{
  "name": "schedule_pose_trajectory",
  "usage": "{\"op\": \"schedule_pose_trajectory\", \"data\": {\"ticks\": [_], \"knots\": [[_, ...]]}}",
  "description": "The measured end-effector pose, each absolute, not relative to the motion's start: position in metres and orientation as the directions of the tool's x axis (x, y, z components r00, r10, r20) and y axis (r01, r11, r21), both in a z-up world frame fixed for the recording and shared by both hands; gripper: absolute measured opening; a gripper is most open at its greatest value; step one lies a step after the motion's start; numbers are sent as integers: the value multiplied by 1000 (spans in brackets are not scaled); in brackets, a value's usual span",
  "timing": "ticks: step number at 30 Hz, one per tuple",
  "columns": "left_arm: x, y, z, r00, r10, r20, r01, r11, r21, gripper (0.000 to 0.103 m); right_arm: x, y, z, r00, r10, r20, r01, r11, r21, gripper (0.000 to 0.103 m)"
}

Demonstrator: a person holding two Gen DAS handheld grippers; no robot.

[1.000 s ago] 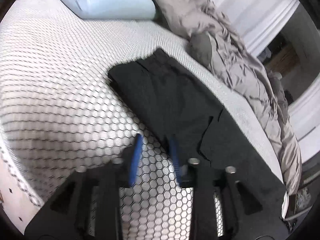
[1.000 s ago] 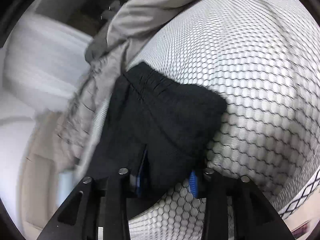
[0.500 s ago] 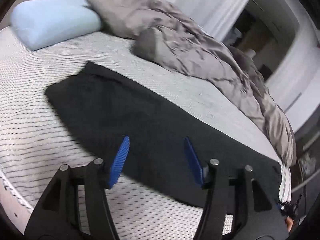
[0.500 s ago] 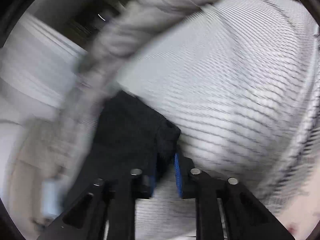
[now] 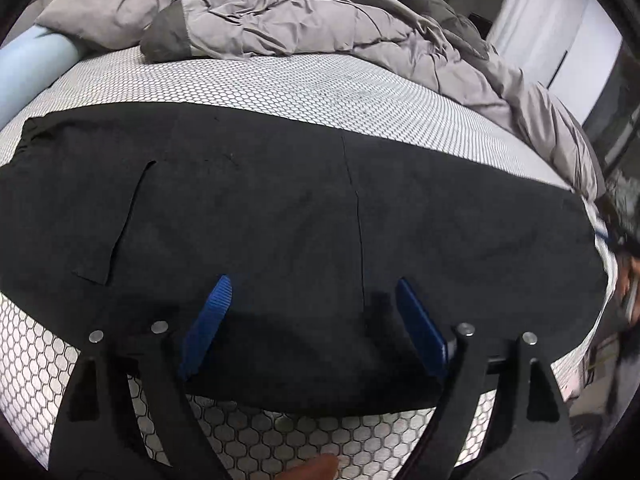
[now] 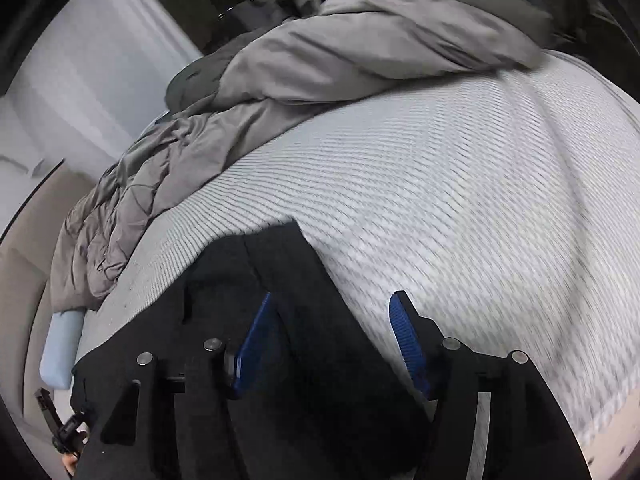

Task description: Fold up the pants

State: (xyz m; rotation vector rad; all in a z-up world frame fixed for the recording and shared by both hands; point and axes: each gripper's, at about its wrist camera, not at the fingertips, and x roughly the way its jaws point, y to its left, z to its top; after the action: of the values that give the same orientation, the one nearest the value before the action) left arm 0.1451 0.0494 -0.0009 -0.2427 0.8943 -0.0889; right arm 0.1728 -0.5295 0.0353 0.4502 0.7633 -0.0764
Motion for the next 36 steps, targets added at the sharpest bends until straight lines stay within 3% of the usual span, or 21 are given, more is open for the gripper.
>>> {"op": "schedule_pose_trajectory", "data": {"ticks": [4,9,10,12,13,14,20,21,24,26,27,28,29,32,36], "knots": [[138,49,-4,624,-163,-764,-1,978,-209,84,225,-539,29,681,184,-709,183,895,407,71],[147,56,-11,618,-151,-772,17,984,-179,85,259,-519,27,592,327,-737,11,911,413,59],[149,56,-11,617,-151,-772,19,984,-177,86,257,-514,30,594,317,-740,-22,925,379,56],[150,55,-12,617,-148,-773,21,985,-172,86,254,-507,34,600,296,-743,-62,943,326,39],[150,54,-12,617,-146,-774,20,985,-170,87,253,-505,36,609,278,-742,-74,952,296,22],[151,54,-12,617,-145,-774,20,985,-169,87,248,-504,39,633,240,-736,-69,964,255,13],[154,55,-14,610,-148,-778,26,986,-167,87,235,-513,32,666,44,-745,87,987,136,9],[154,54,-14,608,-143,-781,26,987,-161,87,241,-512,23,644,13,-765,123,985,121,11],[154,56,-10,609,-143,-781,11,985,-172,87,246,-505,12,593,-112,-797,205,979,15,32],[150,56,-4,617,-164,-770,11,980,-200,87,224,-498,30,653,-156,-741,250,968,17,63],[147,55,3,629,-188,-754,25,975,-222,88,212,-493,38,680,-159,-716,260,965,33,68],[144,53,8,641,-195,-742,35,974,-226,89,196,-484,47,705,-149,-693,254,966,51,80],[141,48,12,649,-197,-734,44,974,-223,97,184,-476,52,716,-127,-686,232,971,63,89],[133,12,25,674,-245,-697,137,968,-208,102,151,-430,55,734,-37,-678,119,990,74,101],[137,-48,23,655,-325,-682,263,945,-197,102,123,-363,33,715,62,-696,-17,997,72,102]]}}
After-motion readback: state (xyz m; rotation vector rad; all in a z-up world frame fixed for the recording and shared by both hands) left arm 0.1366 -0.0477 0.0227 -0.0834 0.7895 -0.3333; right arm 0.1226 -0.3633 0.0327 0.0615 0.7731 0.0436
